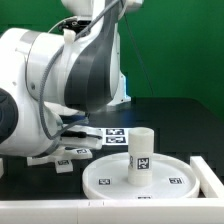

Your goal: Assemble round table

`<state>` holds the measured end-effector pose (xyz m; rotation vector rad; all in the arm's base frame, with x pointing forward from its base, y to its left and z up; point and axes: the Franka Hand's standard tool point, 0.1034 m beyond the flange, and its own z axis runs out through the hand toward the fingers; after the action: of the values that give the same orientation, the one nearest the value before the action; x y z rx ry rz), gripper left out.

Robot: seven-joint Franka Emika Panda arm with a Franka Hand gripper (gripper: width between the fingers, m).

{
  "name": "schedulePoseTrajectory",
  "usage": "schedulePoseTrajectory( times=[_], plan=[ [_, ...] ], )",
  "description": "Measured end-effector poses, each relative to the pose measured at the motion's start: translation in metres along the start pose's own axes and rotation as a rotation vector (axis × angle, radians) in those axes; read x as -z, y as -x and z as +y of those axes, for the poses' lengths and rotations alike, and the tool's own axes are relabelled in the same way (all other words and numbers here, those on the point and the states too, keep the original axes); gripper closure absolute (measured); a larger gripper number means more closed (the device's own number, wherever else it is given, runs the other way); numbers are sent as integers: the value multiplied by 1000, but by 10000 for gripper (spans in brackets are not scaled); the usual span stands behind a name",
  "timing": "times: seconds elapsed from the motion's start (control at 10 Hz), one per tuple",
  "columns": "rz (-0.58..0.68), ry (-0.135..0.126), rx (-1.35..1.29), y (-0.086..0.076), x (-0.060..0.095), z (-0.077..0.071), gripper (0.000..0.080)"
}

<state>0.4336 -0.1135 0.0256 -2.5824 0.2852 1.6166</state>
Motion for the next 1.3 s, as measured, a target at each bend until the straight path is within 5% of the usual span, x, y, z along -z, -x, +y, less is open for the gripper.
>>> schedulePoseTrajectory(
  times=[0.7, 0.9, 1.0, 1.1, 1.2, 1.3],
  plan=[
    [-18, 7, -16, -11, -11, -1, 151],
    [-19, 7, -16, -11, -11, 0, 410],
    [-19, 7, -16, -11, -11, 0, 410],
    [-19, 7, -16, -11, -12, 0, 594],
    [-20, 7, -16, -11, -12, 0, 594],
    [-20, 7, -16, -11, -12, 0, 756]
  ],
)
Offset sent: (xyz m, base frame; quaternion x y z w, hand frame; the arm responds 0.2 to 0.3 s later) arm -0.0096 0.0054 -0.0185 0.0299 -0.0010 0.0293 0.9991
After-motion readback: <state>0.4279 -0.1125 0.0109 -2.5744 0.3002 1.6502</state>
